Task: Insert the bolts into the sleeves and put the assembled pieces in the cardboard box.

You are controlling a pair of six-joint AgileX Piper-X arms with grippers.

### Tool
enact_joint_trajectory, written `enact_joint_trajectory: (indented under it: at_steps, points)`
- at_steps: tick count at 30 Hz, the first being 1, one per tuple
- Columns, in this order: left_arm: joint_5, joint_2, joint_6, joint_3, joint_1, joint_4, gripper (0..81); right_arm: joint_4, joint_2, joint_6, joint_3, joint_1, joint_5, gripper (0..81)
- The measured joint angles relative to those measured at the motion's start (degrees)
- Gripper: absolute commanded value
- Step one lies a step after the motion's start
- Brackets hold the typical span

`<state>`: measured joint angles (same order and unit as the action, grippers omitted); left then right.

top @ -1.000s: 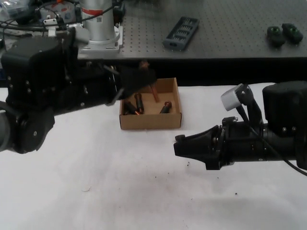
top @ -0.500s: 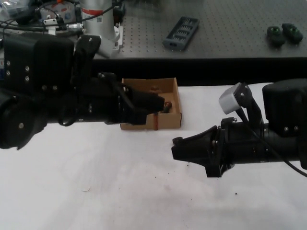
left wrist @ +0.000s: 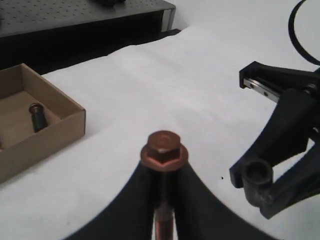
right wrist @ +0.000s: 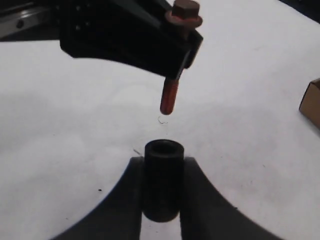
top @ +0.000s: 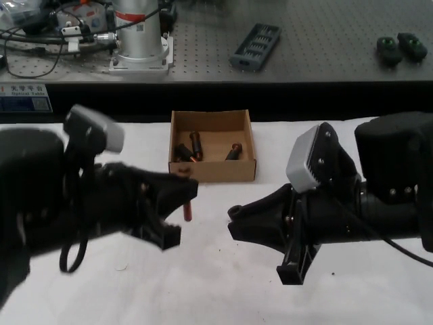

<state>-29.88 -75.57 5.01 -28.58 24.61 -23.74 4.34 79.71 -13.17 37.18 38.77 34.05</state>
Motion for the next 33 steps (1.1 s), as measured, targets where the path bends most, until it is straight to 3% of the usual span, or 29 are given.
enact_joint_trajectory:
  at_steps: [13, 21, 33]
  points:
    - [5.08, 0.0, 0.61, 4.22, 2.32, -14.26, 0.6, 23.45, 1.62, 4.6, -11.91, 0.0, -2.38, 4.4]
    - [4.77, -0.22, 0.61, 4.33, 8.07, -14.34, 0.6, 24.7, -0.94, 6.46, -12.38, 0.0, 0.65, 4.4]
    - [-0.82, -0.22, 7.07, 4.28, 8.57, -21.15, 0.6, 25.06, -0.94, 9.47, -12.38, 0.0, 10.2, 4.4]
